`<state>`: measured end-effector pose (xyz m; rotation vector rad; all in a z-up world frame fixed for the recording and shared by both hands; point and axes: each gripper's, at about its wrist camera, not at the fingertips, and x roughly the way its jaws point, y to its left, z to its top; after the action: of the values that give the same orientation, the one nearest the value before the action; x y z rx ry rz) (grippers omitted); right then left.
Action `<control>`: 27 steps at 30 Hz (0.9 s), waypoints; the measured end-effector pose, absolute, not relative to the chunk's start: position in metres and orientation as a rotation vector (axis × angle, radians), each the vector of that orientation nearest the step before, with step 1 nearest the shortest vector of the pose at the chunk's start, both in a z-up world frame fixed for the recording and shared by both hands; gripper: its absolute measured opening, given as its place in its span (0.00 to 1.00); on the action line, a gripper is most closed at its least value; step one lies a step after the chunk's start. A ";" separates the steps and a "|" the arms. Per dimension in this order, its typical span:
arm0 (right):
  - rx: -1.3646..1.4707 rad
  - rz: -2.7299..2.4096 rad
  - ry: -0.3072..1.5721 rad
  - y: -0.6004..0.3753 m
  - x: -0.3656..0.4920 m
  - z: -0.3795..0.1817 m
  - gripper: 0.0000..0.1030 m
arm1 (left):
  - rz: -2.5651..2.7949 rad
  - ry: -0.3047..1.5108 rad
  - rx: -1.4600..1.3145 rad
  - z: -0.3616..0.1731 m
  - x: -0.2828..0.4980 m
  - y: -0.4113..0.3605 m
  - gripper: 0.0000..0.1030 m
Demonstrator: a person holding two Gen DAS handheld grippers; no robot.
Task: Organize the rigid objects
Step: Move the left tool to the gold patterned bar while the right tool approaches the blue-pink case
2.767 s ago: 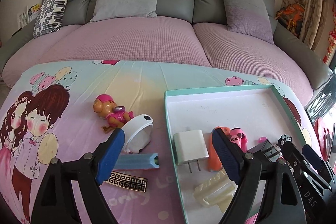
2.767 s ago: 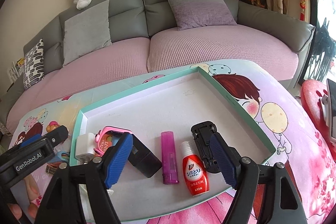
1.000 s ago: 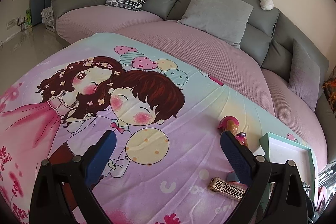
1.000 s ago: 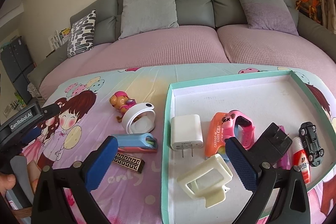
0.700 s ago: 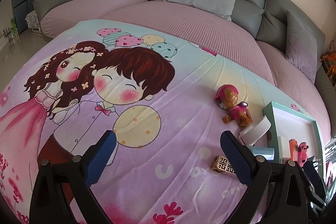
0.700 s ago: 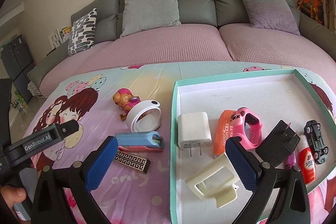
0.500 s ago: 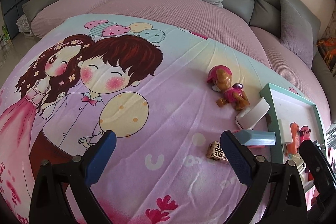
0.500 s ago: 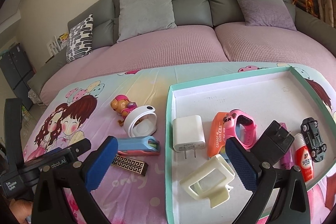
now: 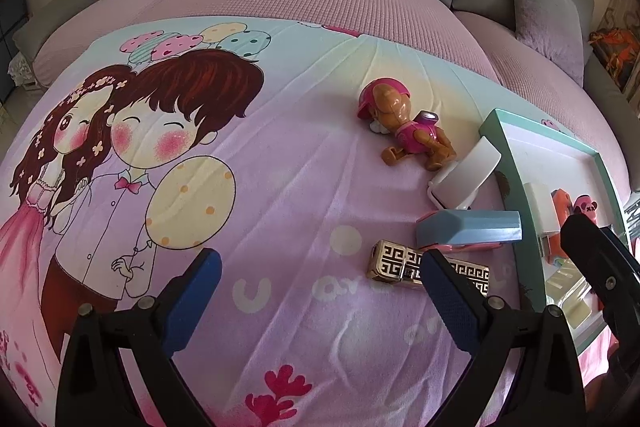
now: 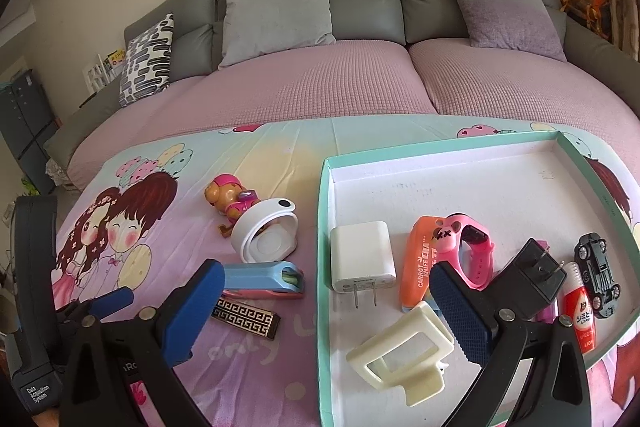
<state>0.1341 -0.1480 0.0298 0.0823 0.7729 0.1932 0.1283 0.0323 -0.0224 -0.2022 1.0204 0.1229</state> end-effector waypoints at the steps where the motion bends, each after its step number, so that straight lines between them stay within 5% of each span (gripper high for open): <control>1: 0.073 0.188 0.763 -0.149 0.133 0.032 1.00 | 0.118 1.017 -0.211 -0.022 0.128 0.032 0.96; 27: 0.143 0.164 0.737 -0.176 0.132 0.040 1.00 | -0.044 1.078 -0.102 -0.033 0.133 -0.022 0.96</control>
<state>0.1317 -0.1761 0.0398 0.1432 0.7367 0.1639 0.1335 -0.0219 -0.0331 -0.1021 1.0780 -0.0437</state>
